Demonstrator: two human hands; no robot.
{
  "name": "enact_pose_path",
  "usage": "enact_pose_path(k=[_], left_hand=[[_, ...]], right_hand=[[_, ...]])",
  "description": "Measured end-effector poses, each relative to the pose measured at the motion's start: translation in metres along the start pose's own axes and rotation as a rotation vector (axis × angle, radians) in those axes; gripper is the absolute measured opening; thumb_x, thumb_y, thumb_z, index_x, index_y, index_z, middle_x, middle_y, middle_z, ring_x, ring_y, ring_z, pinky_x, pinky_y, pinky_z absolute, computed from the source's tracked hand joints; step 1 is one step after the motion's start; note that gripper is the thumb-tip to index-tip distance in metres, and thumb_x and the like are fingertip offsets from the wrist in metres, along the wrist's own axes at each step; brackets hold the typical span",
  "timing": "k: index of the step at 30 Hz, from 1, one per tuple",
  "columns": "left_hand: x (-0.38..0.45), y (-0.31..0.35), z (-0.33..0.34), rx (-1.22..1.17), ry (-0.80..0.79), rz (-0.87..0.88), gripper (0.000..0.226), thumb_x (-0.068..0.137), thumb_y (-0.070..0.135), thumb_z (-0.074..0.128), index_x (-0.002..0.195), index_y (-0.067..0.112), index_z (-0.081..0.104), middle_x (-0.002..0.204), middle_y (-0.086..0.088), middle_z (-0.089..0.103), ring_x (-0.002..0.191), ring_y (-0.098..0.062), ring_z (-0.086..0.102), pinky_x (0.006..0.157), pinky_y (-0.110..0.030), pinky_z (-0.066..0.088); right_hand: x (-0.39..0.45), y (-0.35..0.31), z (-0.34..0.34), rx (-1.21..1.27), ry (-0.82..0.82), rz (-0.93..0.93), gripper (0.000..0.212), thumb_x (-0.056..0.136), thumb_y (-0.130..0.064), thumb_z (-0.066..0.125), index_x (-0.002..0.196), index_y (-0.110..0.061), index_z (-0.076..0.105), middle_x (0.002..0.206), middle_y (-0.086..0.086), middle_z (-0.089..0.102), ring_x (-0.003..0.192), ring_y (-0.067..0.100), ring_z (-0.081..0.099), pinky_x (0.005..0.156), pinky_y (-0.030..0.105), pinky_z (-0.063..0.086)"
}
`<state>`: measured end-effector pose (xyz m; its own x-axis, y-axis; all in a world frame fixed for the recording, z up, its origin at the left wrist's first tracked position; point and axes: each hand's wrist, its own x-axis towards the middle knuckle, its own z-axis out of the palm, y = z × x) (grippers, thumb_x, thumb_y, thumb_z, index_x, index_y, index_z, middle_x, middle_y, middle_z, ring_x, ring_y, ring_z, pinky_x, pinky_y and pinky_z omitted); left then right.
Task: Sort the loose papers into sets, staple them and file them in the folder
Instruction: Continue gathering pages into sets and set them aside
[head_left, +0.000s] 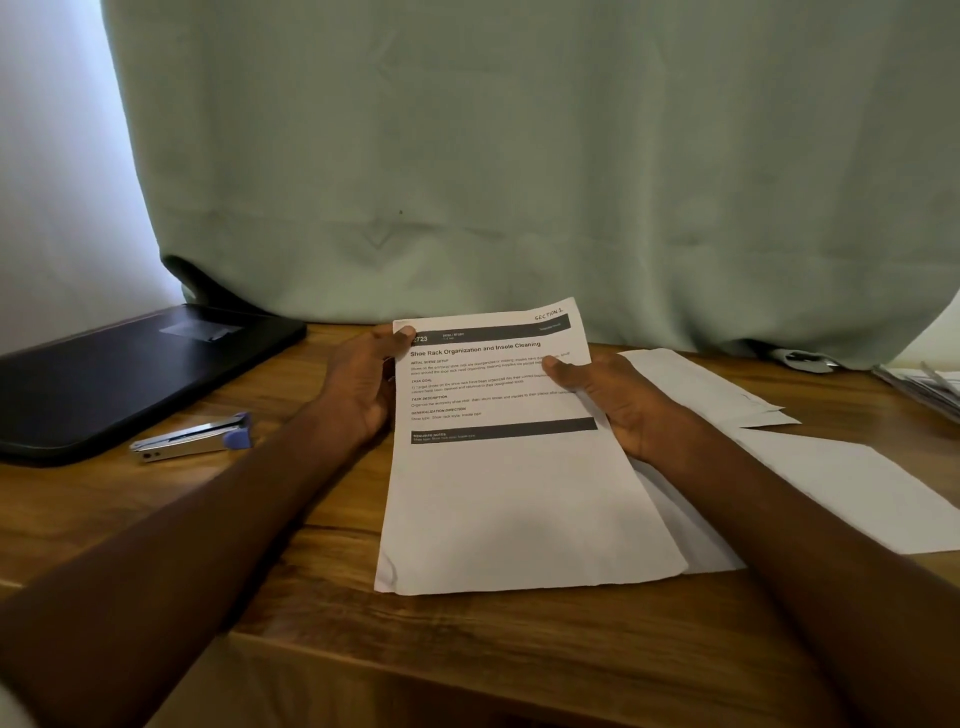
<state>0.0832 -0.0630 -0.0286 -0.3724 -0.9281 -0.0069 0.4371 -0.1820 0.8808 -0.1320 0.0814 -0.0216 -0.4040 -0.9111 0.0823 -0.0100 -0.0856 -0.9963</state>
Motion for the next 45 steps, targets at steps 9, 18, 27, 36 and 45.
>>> enact_pose_path(k=[9, 18, 27, 36, 45], left_hand=[[-0.009, -0.002, 0.003, 0.035, -0.265, -0.197, 0.049, 0.093, 0.023, 0.073, 0.138, 0.008, 0.061, 0.128, -0.019, 0.071, 0.108, -0.037, 0.072, 0.080, -0.052, 0.063], [-0.004, -0.007, 0.002, 0.029, -0.151, -0.010, 0.045, 0.089, 0.007, 0.076, 0.132, 0.002, 0.064, 0.120, -0.023, 0.072, 0.113, -0.046, 0.068, 0.095, -0.067, 0.054], [-0.010, -0.002, -0.001, 0.087, -0.216, -0.131, 0.047, 0.091, 0.014, 0.075, 0.135, 0.005, 0.062, 0.125, -0.021, 0.071, 0.116, -0.042, 0.068, 0.100, -0.062, 0.053], [-0.028, 0.011, -0.051, 0.116, -0.275, -0.098, 0.047, 0.092, 0.018, 0.073, 0.137, 0.010, 0.061, 0.129, -0.019, 0.070, 0.117, -0.039, 0.069, 0.089, -0.054, 0.061], [-0.049, 0.013, -0.055, 0.174, -0.137, -0.006, 0.042, 0.094, 0.013, 0.071, 0.135, 0.008, 0.061, 0.122, -0.019, 0.073, 0.111, -0.042, 0.071, 0.099, -0.063, 0.053]], right_hand=[[-0.004, -0.003, 0.000, 0.040, -0.029, 0.000, 0.034, 0.098, -0.015, 0.066, 0.131, -0.008, 0.065, 0.122, 0.014, 0.073, 0.104, 0.032, 0.073, 0.078, 0.040, 0.064], [-0.001, 0.003, 0.003, 0.017, -0.031, -0.017, 0.032, 0.098, -0.015, 0.066, 0.130, -0.011, 0.065, 0.119, 0.010, 0.075, 0.101, 0.029, 0.075, 0.077, 0.038, 0.064], [-0.004, 0.003, 0.008, -0.024, 0.006, -0.027, 0.031, 0.099, -0.018, 0.064, 0.130, -0.013, 0.064, 0.122, 0.007, 0.072, 0.101, 0.027, 0.074, 0.078, 0.036, 0.063], [-0.013, 0.004, 0.037, -0.049, -0.044, -0.048, 0.034, 0.099, -0.026, 0.065, 0.132, -0.019, 0.063, 0.125, 0.005, 0.072, 0.103, 0.027, 0.073, 0.084, 0.041, 0.062], [-0.020, 0.011, 0.060, -0.011, -0.048, 0.046, 0.034, 0.100, -0.027, 0.064, 0.132, -0.016, 0.064, 0.123, 0.008, 0.073, 0.106, 0.032, 0.072, 0.096, 0.051, 0.058]])
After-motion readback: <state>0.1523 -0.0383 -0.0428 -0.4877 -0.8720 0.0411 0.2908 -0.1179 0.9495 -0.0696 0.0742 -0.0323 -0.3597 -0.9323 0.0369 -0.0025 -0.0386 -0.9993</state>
